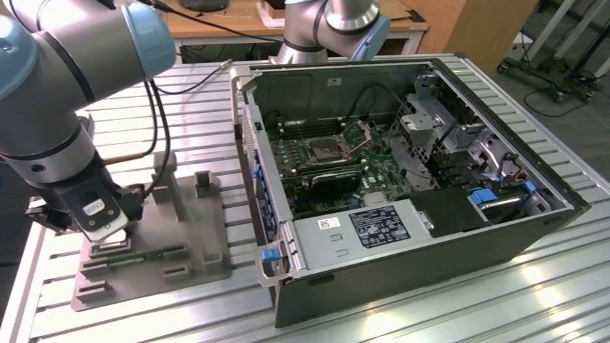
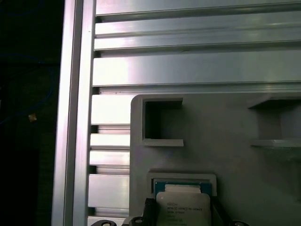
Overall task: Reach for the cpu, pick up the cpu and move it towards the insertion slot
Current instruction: 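Pick up the cpu and move it towards the insertion slot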
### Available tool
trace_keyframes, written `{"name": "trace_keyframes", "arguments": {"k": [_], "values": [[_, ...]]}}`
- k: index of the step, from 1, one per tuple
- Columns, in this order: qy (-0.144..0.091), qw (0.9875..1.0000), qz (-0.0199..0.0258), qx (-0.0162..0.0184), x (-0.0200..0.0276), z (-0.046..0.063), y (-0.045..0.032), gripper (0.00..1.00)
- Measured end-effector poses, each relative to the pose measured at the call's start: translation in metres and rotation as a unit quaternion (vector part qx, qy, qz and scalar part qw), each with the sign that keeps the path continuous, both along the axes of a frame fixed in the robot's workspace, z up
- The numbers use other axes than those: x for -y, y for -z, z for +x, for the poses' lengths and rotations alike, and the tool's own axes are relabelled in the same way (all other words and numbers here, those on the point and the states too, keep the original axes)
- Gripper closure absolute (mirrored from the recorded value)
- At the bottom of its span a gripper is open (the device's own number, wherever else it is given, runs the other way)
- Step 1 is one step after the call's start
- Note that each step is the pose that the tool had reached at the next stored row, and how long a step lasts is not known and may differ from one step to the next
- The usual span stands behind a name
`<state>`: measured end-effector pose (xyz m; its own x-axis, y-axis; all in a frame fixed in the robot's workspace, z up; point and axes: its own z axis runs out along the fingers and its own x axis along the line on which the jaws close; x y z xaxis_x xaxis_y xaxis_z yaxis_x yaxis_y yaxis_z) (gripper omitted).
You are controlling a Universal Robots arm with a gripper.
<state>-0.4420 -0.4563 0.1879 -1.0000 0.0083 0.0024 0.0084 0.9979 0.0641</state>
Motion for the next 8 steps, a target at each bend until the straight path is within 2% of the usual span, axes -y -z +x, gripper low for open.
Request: {"name": "trace_keyframes", "arguments": {"k": [8], "values": [[0.000,1.0000,0.0000,0.0000,0.0000,0.0000,-0.0043,0.46]]}}
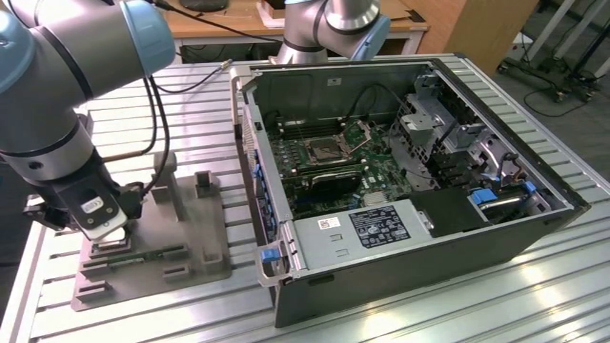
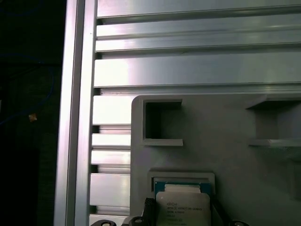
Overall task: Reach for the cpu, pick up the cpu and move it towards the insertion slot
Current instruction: 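Pick up the cpu and move it towards the insertion slot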
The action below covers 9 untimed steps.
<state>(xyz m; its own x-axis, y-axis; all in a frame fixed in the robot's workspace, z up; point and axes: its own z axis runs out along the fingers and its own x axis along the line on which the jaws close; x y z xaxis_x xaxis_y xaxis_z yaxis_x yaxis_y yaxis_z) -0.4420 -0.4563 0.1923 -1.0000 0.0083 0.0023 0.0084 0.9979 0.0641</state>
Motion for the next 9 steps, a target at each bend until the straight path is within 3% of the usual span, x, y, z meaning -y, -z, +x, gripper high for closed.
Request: {"name": "trace_keyframes", "arguments": {"k": [9], "values": [[0.000,1.0000,0.0000,0.0000,0.0000,0.0000,-0.0030,0.46]]}}
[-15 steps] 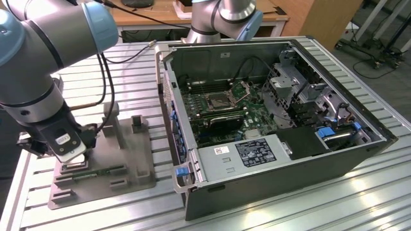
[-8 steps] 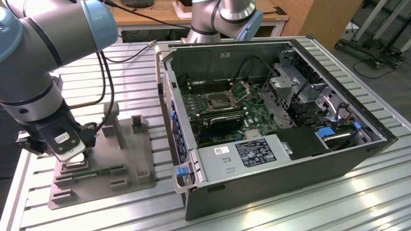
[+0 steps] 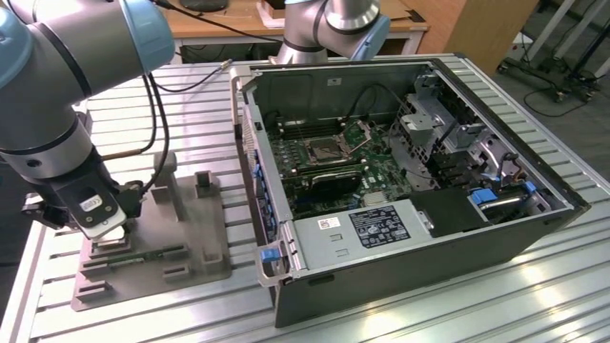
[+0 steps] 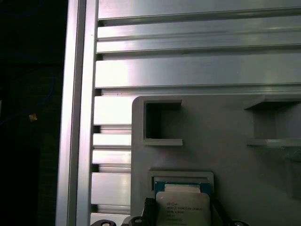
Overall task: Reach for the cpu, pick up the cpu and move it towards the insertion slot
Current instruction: 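Pick up the cpu and move it towards the insertion slot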
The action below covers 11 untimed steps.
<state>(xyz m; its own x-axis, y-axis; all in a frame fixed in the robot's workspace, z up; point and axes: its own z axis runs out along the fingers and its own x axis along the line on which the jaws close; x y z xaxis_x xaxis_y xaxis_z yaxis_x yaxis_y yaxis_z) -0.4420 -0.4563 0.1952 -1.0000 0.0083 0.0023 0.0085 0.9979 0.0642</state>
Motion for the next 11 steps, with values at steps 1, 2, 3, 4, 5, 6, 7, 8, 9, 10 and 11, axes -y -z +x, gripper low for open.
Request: {"name": "trace_keyframes", "arguments": {"k": [1,2,3,4,5,6,7,8,9,10,11], "values": [[0.000,1.0000,0.0000,0.0000,0.0000,0.0000,0.0000,0.46],[0.000,1.0000,0.0000,0.0000,0.0000,0.0000,-0.0001,0.46],[0.000,1.0000,0.0000,0.0000,0.0000,0.0000,-0.0001,0.46],[0.000,1.0000,0.0000,0.0000,0.0000,0.0000,-0.0001,0.46],[0.000,1.0000,0.0000,0.0000,0.0000,0.0000,-0.0002,0.46],[0.000,1.0000,0.0000,0.0000,0.0000,0.0000,-0.0002,0.46],[0.000,1.0000,0.0000,0.0000,0.0000,0.0000,-0.0003,0.46],[0.000,1.0000,0.0000,0.0000,0.0000,0.0000,-0.0004,0.46],[0.000,1.0000,-0.0001,-0.0001,0.0000,0.0000,-0.0009,0.46],[0.000,1.0000,-0.0001,-0.0002,0.0000,-0.0001,-0.0017,0.46],[0.000,1.0000,0.0000,-0.0002,0.0000,-0.0001,-0.0024,0.46]]}}
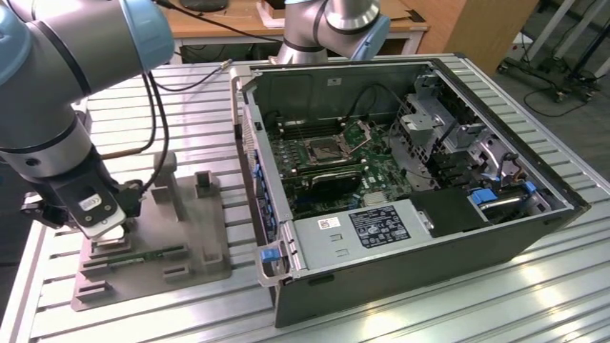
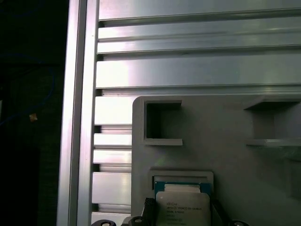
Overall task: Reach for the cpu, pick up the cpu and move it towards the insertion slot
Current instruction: 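Pick up the cpu and move it towards the insertion slot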
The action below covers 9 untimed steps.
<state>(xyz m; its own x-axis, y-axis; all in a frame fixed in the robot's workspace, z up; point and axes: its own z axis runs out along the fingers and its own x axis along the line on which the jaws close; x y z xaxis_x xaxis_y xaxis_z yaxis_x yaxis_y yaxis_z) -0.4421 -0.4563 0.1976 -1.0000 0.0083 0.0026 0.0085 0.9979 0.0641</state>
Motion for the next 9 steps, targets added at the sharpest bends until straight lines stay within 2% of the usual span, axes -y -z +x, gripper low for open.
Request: {"name": "trace_keyframes", "arguments": {"k": [9], "values": [[0.000,1.0000,0.0022,0.0001,0.0000,0.000,-0.0116,0.46]]}}
